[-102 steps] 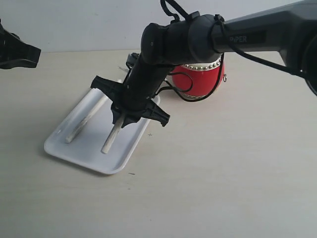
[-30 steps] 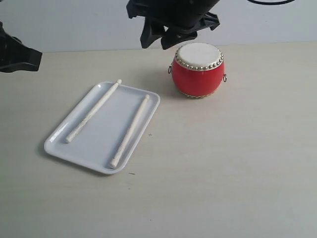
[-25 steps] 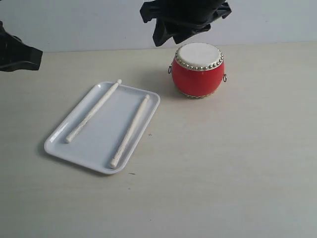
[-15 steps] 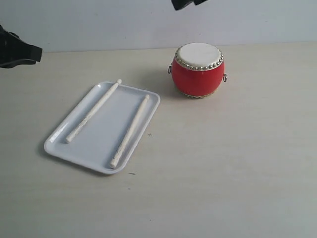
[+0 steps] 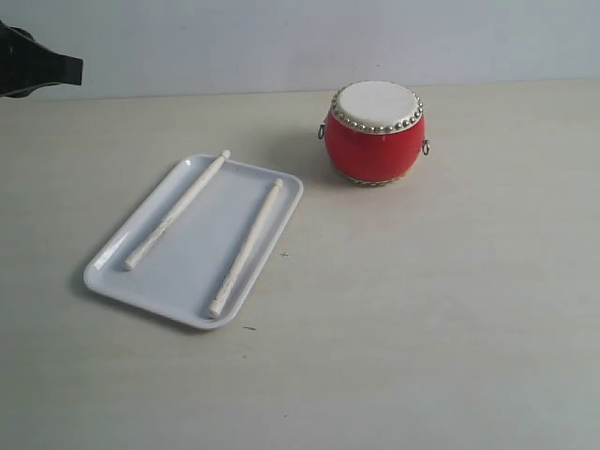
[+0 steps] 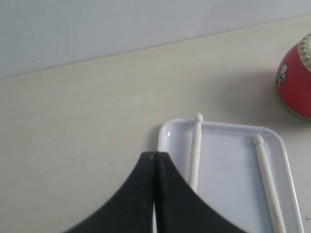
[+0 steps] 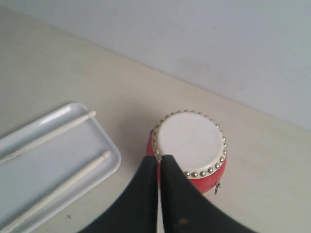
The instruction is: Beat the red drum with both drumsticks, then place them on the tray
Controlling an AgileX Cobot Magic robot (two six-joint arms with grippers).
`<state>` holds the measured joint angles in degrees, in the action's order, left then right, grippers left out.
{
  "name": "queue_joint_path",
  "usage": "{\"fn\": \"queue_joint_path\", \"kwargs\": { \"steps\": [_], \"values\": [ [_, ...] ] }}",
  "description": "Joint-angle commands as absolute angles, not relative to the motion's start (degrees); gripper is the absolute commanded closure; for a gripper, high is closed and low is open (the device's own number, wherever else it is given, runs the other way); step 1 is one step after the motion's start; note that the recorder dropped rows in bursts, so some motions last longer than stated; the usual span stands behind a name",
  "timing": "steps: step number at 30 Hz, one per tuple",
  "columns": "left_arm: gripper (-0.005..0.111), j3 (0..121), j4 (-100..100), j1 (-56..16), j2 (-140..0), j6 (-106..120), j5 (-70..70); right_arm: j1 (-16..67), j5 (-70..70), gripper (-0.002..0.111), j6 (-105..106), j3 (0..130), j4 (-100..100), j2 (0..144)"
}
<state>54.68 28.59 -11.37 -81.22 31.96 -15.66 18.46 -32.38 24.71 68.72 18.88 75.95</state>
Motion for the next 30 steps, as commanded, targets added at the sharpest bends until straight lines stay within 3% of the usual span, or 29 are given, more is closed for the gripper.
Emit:
{"fn": "queue_joint_path", "kwargs": {
  "steps": [1,26,30],
  "values": [
    [0.107,54.5,29.3,-11.9,-80.8,32.2,-14.5,18.2,-29.3,0.108,25.2,64.3,19.5,71.6],
    [0.107,54.5,29.1,-11.9,-80.7,32.3,-14.6,18.2,-29.8,0.108,25.3,64.1,19.5,71.3],
    [0.107,51.6,32.4,-11.9,-75.1,32.2,-15.3,18.2,-29.8,0.108,25.4,64.1,19.5,71.3]
  ]
}}
